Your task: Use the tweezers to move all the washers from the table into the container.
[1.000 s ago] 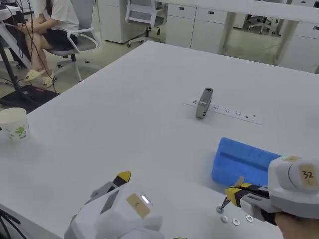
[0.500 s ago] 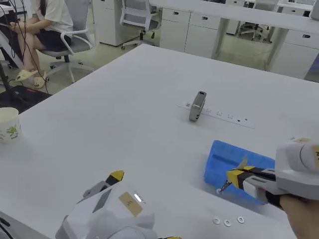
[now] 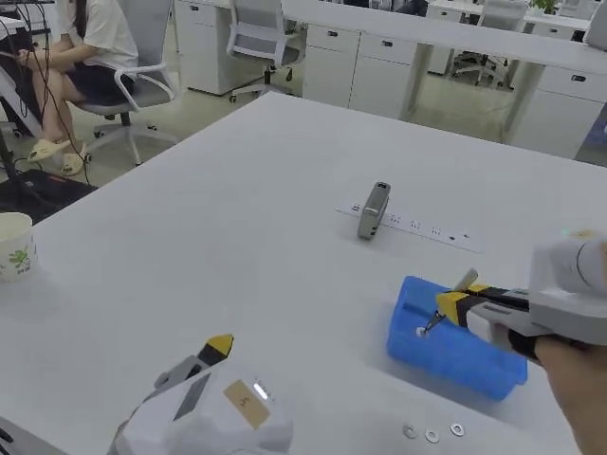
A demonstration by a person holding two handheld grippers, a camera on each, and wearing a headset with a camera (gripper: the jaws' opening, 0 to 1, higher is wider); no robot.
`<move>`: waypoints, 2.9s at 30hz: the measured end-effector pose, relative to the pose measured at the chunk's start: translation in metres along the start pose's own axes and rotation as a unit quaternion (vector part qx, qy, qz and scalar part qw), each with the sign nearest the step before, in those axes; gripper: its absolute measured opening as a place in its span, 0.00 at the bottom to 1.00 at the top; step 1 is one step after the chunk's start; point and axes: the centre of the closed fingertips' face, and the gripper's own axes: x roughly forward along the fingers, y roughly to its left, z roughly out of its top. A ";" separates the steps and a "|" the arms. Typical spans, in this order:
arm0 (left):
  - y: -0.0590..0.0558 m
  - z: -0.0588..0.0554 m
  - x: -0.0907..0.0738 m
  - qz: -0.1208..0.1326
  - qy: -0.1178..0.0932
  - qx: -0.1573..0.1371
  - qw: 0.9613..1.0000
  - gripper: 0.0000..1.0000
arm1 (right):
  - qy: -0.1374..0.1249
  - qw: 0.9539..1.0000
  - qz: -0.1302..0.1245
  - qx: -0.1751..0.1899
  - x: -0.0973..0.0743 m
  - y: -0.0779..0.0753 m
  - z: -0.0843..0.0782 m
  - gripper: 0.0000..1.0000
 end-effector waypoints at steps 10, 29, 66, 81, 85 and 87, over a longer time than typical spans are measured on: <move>-0.001 -0.002 0.001 -0.001 0.005 0.001 1.000 0.96 | 0.005 1.000 -0.029 0.000 0.023 -0.025 0.000 0.00; 0.004 -0.002 0.001 0.008 0.004 -0.006 1.000 0.97 | 0.046 0.998 -0.037 0.031 0.047 -0.039 -0.044 0.00; 0.004 -0.006 0.002 0.008 0.015 -0.003 1.000 0.96 | 0.059 0.997 -0.031 0.026 0.049 -0.031 -0.050 0.02; 0.004 -0.006 0.002 0.009 0.017 0.001 1.000 0.95 | -0.013 0.999 -0.008 0.028 0.017 -0.023 0.001 0.02; 0.005 -0.007 0.003 0.012 0.019 -0.001 1.000 0.95 | -0.026 0.999 0.000 0.025 0.008 -0.017 0.010 0.02; 0.005 -0.008 0.003 0.012 0.020 -0.003 1.000 0.95 | -0.029 0.999 0.004 0.023 0.005 -0.014 0.010 0.02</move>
